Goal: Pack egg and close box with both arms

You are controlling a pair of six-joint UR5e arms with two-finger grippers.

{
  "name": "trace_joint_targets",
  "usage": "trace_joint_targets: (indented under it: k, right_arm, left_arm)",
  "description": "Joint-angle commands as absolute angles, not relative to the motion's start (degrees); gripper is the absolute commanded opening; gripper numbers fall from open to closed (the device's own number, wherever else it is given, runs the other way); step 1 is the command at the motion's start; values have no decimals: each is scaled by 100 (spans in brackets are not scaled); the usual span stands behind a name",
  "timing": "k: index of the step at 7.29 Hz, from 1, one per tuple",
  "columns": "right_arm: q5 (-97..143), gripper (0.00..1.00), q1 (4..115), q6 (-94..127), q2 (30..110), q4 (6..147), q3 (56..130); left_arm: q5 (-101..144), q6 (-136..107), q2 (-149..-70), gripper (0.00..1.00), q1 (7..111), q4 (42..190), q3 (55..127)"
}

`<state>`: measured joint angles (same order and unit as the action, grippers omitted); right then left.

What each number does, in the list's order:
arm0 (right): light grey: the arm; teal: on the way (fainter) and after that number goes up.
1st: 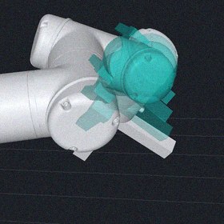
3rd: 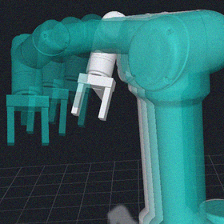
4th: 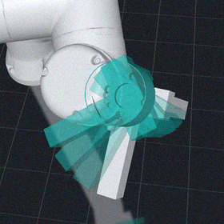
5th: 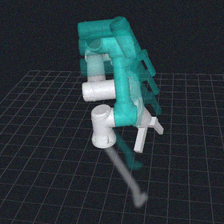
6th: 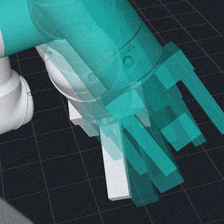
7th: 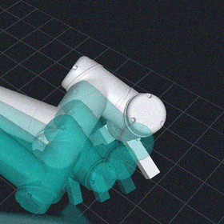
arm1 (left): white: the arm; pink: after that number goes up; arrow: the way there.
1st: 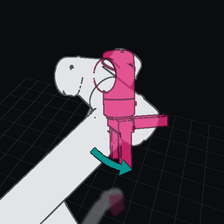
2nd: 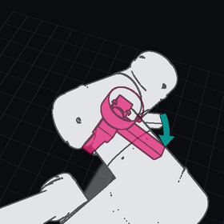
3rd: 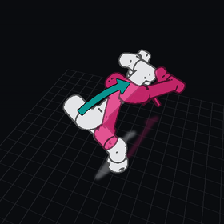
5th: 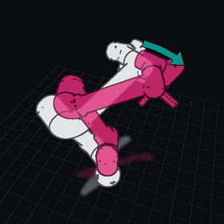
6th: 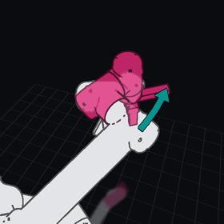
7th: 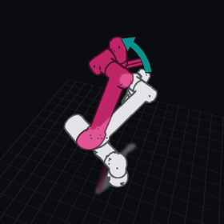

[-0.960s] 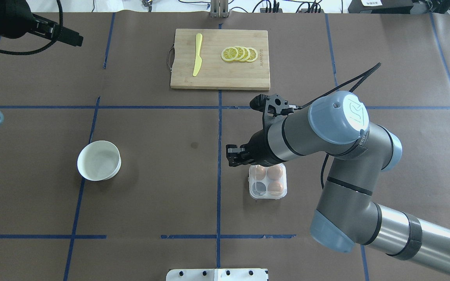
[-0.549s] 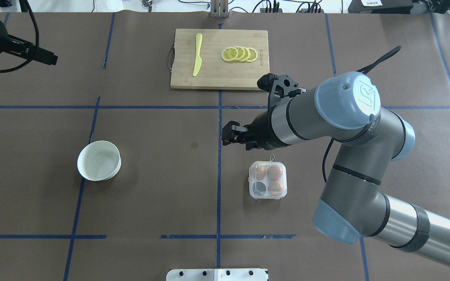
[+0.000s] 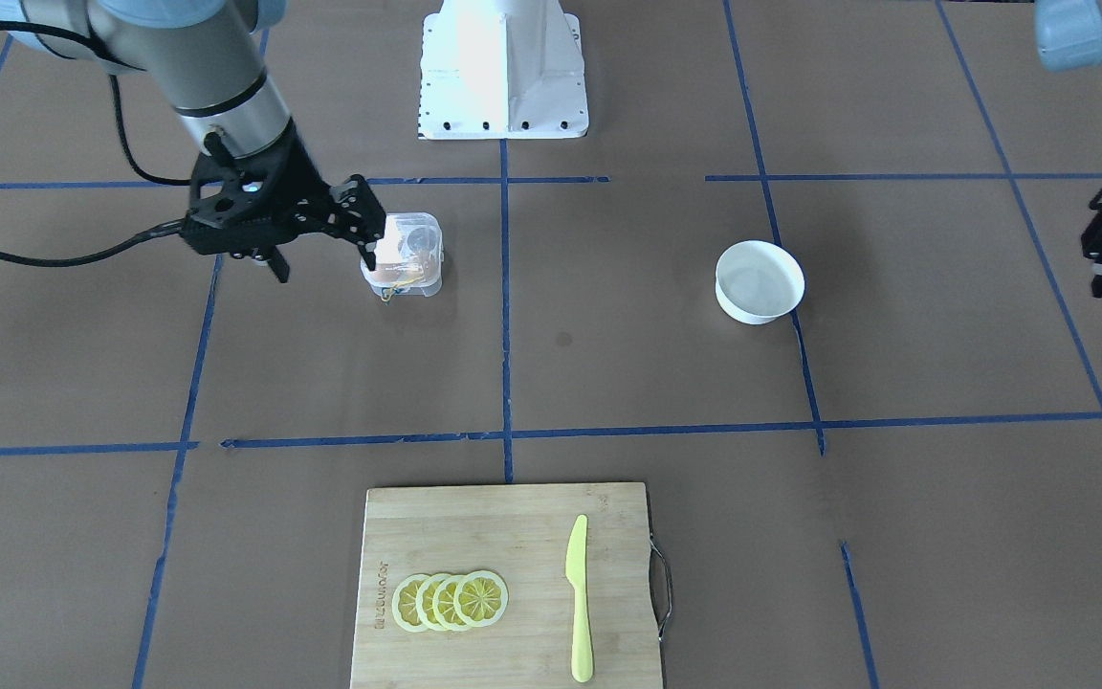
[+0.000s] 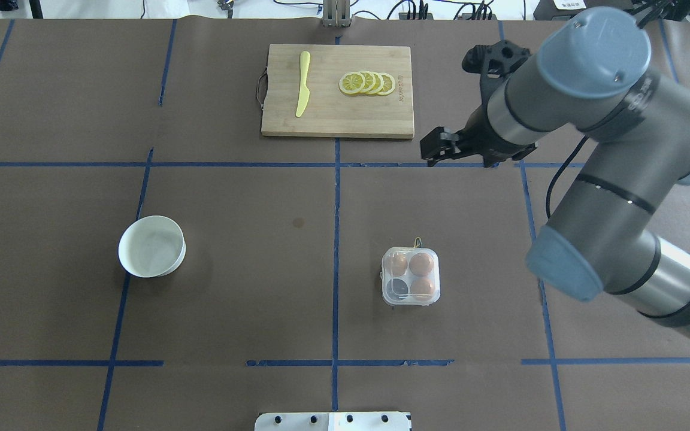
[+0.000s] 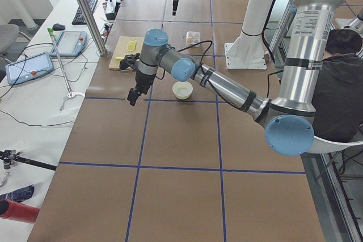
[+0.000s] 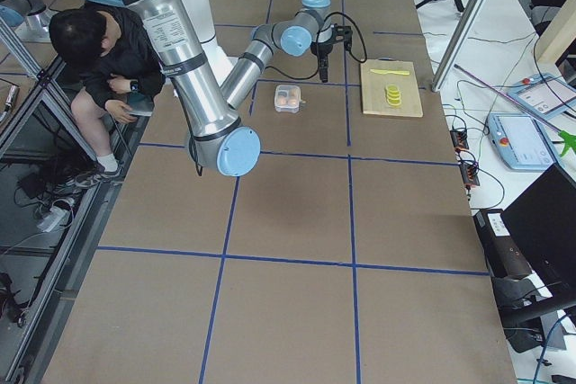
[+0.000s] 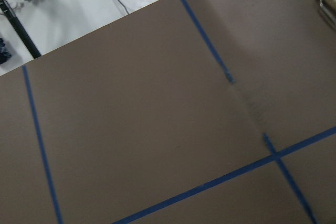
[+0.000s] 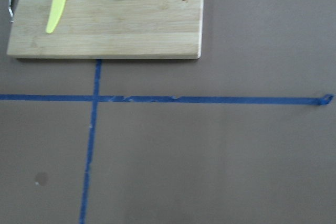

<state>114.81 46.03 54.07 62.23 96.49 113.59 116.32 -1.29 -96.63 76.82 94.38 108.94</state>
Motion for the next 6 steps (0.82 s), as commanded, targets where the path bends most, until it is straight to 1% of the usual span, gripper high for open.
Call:
trace_joint_targets:
  k: [1,2,4,5,6]
  right_arm:
    - [12326,100,5873,2938,6939,10546,11602]
    - [12705,100,6384,2239,7465,10486,11610]
    - [13041,100,7421,579,8398,10503,11515]
    - [13452,100,7862,554,8550,10503,11261]
    - [13413,100,7901,649,8621,10494,11146]
  left_arm:
    - [12229,1278,-9563,100,8513,9334,10189]
    - [12730,1527,-9232,100,8725,9404,10108]
    - [12788,1811,-8974,100,8930,9387,10090]
    - [12788,1811,-9043,100,8912,9491,9881]
    - [12745,1819,-9035,100,8912,9684,9870]
